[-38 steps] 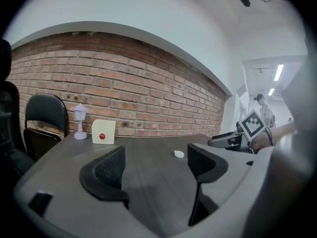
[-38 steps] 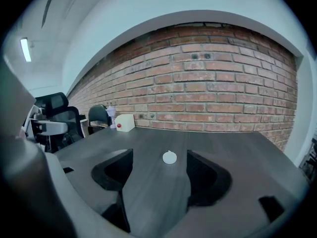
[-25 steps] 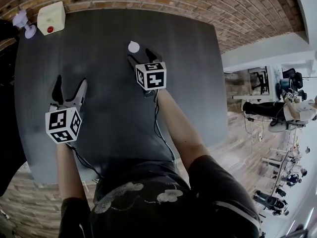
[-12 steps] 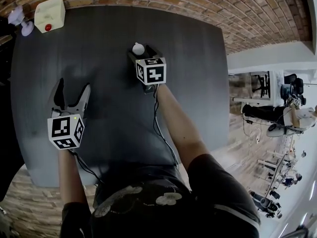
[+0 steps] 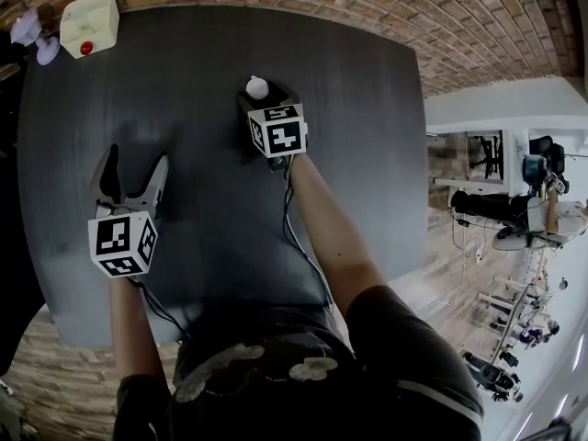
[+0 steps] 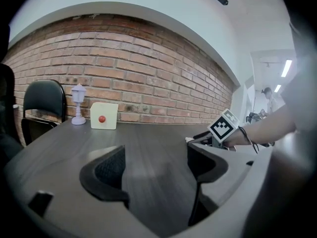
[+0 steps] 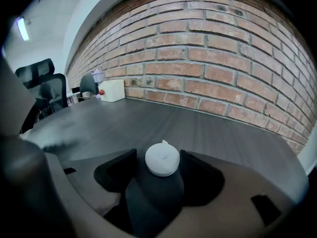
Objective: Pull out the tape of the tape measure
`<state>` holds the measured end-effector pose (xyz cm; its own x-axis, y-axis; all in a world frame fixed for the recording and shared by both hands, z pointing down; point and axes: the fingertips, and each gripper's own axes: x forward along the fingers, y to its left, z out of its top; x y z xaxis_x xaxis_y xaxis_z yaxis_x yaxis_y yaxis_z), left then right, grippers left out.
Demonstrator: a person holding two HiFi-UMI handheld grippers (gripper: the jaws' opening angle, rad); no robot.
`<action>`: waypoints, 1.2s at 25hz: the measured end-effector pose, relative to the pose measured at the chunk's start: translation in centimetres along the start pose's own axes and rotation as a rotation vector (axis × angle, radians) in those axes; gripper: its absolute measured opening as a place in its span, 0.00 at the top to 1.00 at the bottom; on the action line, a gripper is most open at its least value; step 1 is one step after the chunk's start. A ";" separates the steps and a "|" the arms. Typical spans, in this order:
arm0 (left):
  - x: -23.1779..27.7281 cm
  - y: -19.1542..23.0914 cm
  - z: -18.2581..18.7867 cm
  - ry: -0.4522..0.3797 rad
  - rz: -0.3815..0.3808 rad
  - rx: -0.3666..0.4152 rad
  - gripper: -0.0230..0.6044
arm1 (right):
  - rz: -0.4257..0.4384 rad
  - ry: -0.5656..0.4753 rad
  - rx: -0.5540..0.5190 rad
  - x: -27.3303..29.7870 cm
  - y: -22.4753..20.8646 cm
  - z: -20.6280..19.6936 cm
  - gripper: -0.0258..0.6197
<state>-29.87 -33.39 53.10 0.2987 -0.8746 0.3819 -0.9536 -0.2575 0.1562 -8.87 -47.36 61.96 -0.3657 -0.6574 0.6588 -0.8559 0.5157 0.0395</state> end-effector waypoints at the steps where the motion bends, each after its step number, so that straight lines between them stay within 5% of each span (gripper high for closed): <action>1: 0.1 -0.2 0.0 0.002 -0.004 0.000 0.35 | 0.004 0.000 -0.002 0.0 0.0 0.0 0.51; 15: -0.7 -0.9 0.6 -0.018 -0.026 -0.008 0.35 | 0.038 0.037 -0.048 -0.6 0.4 0.3 0.60; 30: -4.5 -3.1 4.3 -0.092 -0.075 0.056 0.35 | 0.043 -0.113 -0.178 -10.6 1.9 6.6 0.60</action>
<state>-28.39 -30.36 46.99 0.3669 -0.8855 0.2852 -0.9301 -0.3438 0.1290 -9.04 -43.06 50.15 -0.4474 -0.6849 0.5751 -0.7642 0.6268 0.1520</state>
